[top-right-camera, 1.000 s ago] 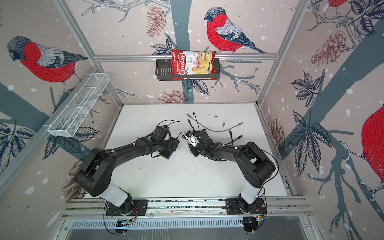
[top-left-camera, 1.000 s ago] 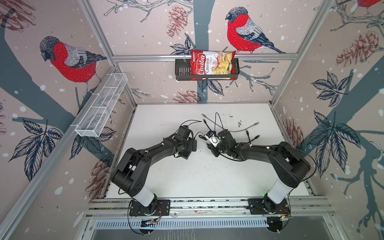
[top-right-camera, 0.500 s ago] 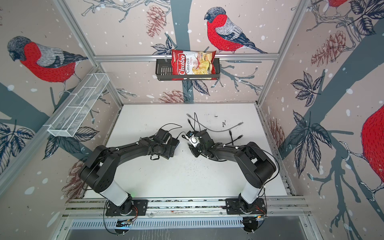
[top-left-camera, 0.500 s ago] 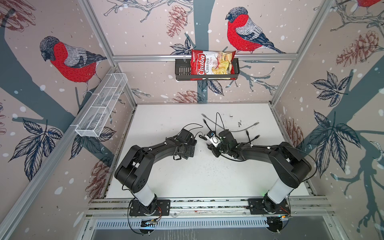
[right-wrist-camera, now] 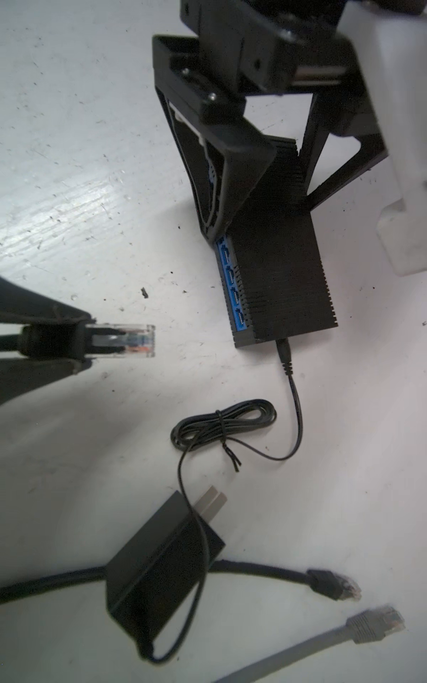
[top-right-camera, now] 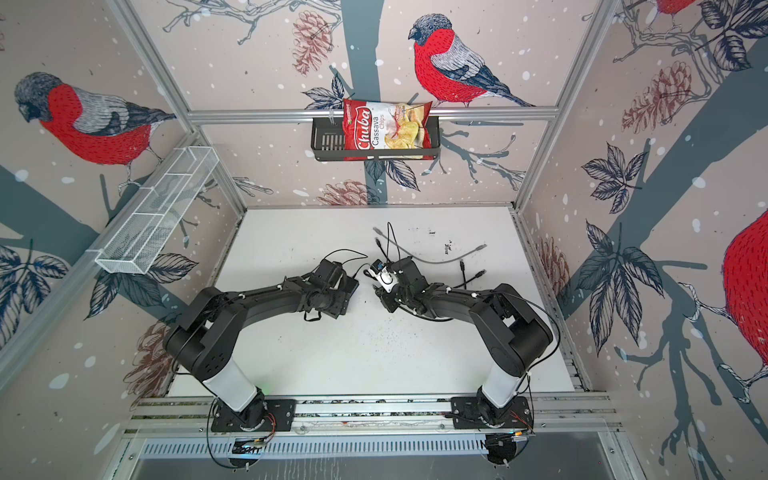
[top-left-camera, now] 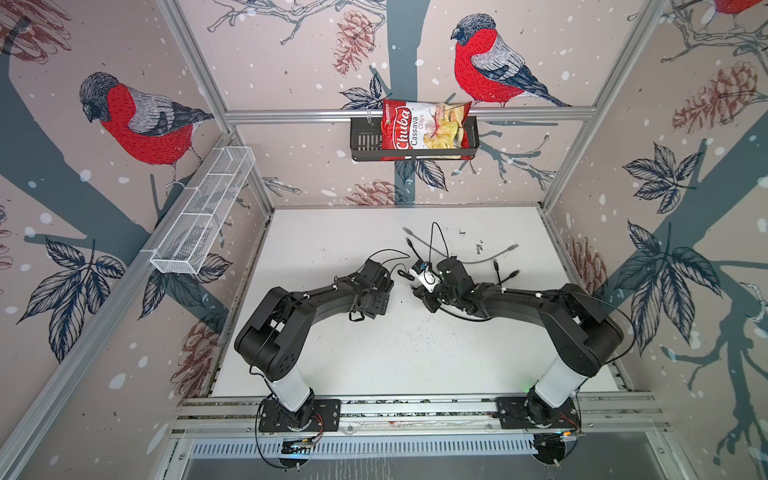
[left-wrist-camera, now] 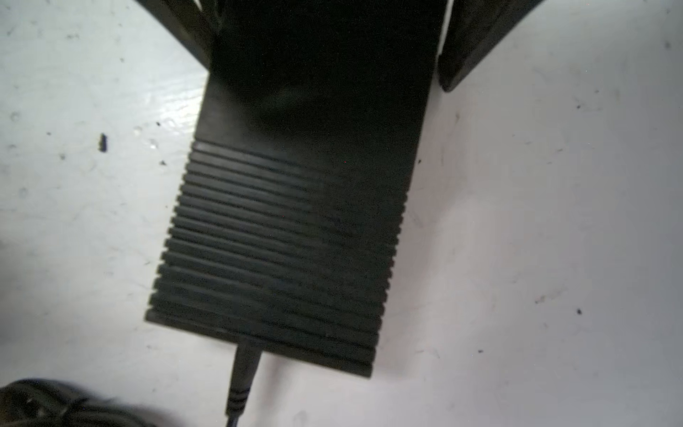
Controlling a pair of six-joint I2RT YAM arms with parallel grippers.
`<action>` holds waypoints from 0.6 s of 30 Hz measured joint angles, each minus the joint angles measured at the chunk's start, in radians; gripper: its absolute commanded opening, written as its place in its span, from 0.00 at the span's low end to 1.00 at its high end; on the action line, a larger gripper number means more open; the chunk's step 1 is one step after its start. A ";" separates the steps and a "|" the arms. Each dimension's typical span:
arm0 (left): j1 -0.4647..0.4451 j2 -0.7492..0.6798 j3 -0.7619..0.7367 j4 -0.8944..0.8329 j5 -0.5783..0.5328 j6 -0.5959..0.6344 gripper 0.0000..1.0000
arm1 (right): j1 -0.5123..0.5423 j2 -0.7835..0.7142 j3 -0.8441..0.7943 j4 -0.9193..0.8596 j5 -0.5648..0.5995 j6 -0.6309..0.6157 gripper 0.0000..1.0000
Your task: Insert the plug into the switch port
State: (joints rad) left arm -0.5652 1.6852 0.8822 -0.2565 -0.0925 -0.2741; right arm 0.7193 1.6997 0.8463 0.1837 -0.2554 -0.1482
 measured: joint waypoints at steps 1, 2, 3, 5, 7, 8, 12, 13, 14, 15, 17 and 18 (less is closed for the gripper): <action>0.000 0.000 -0.001 0.005 0.006 0.018 0.65 | 0.000 0.002 0.005 -0.010 -0.001 0.000 0.00; -0.001 0.000 -0.002 0.009 0.009 0.019 0.59 | 0.000 0.004 0.011 -0.023 -0.002 -0.001 0.00; -0.002 0.000 -0.003 0.012 0.011 0.019 0.54 | 0.000 0.007 0.017 -0.034 -0.003 -0.003 0.00; -0.006 -0.003 -0.004 0.012 0.013 0.034 0.47 | 0.000 0.015 0.031 -0.054 -0.004 -0.003 0.00; -0.010 -0.005 -0.005 0.014 0.017 0.037 0.46 | 0.001 0.022 0.045 -0.078 -0.004 -0.003 0.00; -0.011 -0.008 -0.007 0.014 0.021 0.037 0.45 | 0.001 0.026 0.053 -0.092 -0.004 -0.003 0.00; -0.024 -0.034 -0.018 0.012 0.047 0.052 0.43 | 0.001 0.039 0.089 -0.150 -0.008 -0.003 0.00; -0.031 -0.044 -0.019 0.012 0.048 0.065 0.41 | 0.001 0.041 0.099 -0.167 -0.011 -0.003 0.00; -0.040 -0.053 -0.019 0.013 0.048 0.073 0.39 | 0.001 0.042 0.107 -0.181 -0.011 -0.003 0.00; -0.048 -0.062 -0.019 0.013 0.048 0.086 0.38 | 0.001 0.042 0.111 -0.193 -0.012 -0.003 0.00; -0.067 -0.074 -0.015 0.013 0.047 0.110 0.37 | 0.001 0.038 0.114 -0.215 -0.013 -0.004 0.00; -0.076 -0.078 -0.011 0.013 0.048 0.125 0.36 | 0.001 0.034 0.115 -0.229 -0.013 -0.004 0.00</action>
State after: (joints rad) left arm -0.6407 1.6073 0.8711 -0.2440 -0.0448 -0.1490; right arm 0.7200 1.7340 0.9611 -0.0452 -0.2687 -0.1524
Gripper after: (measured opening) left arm 0.681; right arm 0.143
